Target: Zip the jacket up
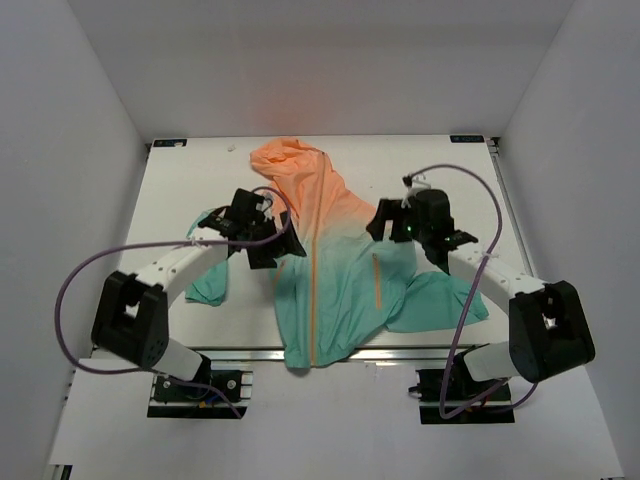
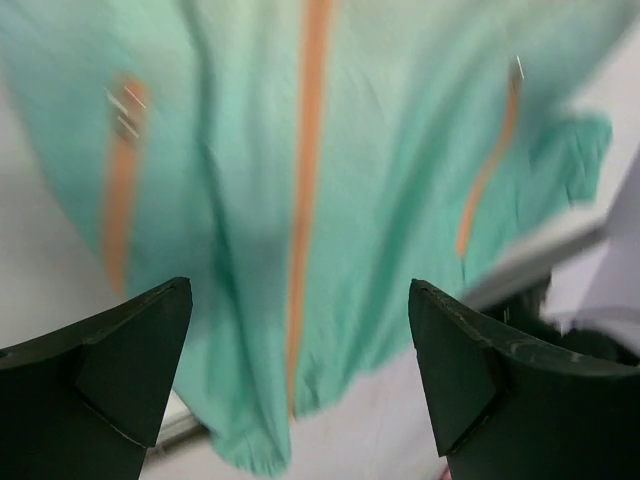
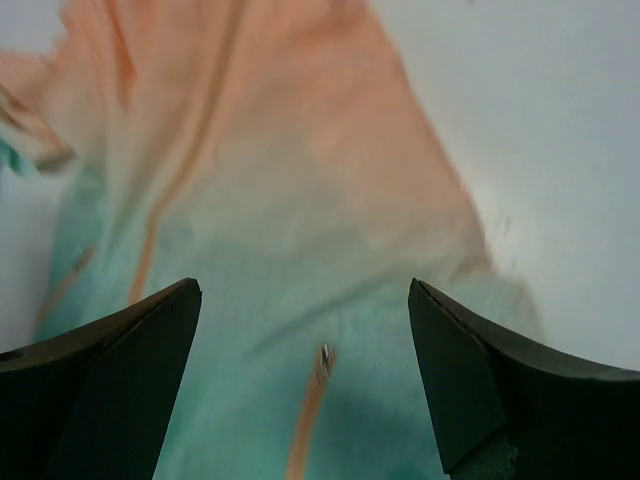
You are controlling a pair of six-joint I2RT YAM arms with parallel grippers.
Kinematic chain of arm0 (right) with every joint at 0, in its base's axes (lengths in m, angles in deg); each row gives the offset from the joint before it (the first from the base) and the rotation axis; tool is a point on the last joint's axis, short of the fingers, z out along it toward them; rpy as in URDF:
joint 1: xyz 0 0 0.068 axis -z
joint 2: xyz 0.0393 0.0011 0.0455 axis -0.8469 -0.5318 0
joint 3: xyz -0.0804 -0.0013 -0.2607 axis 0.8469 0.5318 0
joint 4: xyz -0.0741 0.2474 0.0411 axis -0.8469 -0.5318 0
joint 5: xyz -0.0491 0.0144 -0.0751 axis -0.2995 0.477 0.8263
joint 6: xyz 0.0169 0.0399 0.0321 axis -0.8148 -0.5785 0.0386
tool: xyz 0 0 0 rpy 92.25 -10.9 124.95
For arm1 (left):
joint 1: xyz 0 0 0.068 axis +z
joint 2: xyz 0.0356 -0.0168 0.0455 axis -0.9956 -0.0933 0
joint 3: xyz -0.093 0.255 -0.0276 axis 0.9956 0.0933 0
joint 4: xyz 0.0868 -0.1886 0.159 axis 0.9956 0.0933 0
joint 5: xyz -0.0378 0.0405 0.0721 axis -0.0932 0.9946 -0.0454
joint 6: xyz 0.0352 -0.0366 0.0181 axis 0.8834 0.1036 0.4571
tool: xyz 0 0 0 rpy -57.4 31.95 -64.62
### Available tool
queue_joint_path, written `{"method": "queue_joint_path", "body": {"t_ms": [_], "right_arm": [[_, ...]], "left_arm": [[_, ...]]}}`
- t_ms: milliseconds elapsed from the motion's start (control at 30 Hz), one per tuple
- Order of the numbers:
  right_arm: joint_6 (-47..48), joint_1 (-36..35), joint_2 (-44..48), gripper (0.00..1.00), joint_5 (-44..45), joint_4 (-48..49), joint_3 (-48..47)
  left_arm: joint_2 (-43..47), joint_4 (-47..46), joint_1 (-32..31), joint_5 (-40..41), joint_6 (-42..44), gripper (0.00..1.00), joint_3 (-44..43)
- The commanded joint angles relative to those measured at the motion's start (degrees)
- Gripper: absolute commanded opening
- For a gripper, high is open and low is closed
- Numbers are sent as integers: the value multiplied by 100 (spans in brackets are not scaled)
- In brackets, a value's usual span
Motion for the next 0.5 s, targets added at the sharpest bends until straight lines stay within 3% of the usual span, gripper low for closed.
{"method": "queue_joint_path", "body": {"t_ms": [0,133,267,467], "right_arm": [[-348,-2,401,89,-388,-493,742],[-401,7,412,89,-248,-624,1139],[-480,7,148,89,-160,-634,1245],[-612,16,-238,89,68,-713,1131]], "left_arm": [[-458,-423,529,427,452,98,-515],[-1179,-405,1222,569,681,98,-929],[-1733,-687,2214,218,725,98,-727],[-2506,-820,3103,288,725,98,-735]]}}
